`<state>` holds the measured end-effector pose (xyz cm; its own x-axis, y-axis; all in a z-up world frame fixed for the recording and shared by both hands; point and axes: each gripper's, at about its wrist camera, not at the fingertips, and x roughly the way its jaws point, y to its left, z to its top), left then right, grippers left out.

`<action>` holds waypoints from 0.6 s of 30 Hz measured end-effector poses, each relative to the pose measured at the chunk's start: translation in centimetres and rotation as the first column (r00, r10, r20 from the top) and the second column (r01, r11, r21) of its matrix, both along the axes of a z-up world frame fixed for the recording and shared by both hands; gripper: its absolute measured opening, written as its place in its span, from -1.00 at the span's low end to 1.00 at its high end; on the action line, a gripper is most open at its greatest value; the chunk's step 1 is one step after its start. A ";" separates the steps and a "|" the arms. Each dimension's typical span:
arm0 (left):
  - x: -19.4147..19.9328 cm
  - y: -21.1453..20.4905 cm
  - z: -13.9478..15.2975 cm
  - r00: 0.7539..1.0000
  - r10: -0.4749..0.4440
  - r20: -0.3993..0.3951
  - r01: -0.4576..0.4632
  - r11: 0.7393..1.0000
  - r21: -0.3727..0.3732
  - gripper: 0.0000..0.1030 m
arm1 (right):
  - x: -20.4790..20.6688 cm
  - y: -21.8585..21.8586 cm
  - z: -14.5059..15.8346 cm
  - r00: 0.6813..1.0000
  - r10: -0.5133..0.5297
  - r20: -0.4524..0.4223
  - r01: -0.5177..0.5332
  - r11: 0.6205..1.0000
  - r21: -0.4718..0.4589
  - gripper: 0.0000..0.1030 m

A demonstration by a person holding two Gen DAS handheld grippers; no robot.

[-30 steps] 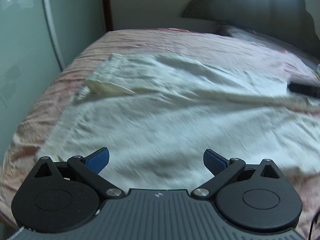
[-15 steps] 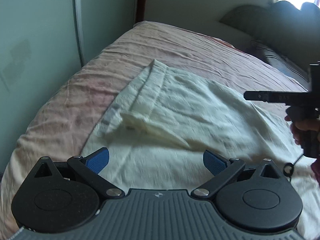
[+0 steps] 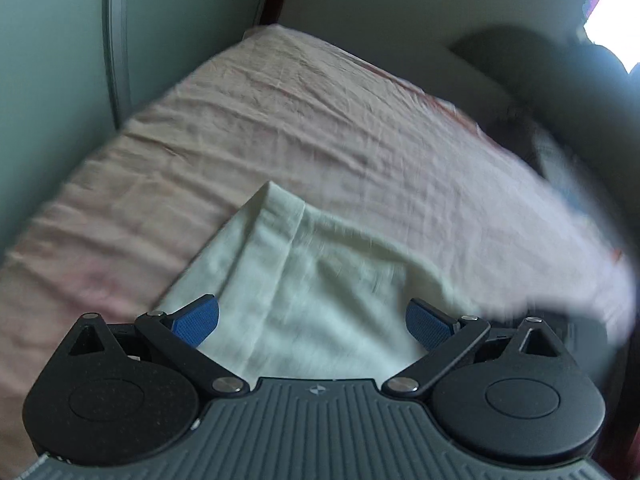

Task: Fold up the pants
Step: 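Grasp the pants waistband edge with the right gripper and lift it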

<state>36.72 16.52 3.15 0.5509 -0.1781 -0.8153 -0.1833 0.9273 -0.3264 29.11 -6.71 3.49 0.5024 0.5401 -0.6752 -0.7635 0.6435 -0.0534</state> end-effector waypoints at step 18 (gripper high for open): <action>-4.5 1.3 -0.8 1.000 0.022 -0.001 -0.022 0.986 -0.167 -0.90 | -16.5 2.4 -0.2 0.856 0.263 0.445 -0.081 0.918 -0.387 -0.68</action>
<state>32.26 17.81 2.33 0.5569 -0.2995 -0.7747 -0.2029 0.8554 -0.4765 12.60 -4.26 3.25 0.7311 0.4292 -0.5304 -0.6784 0.3742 -0.6323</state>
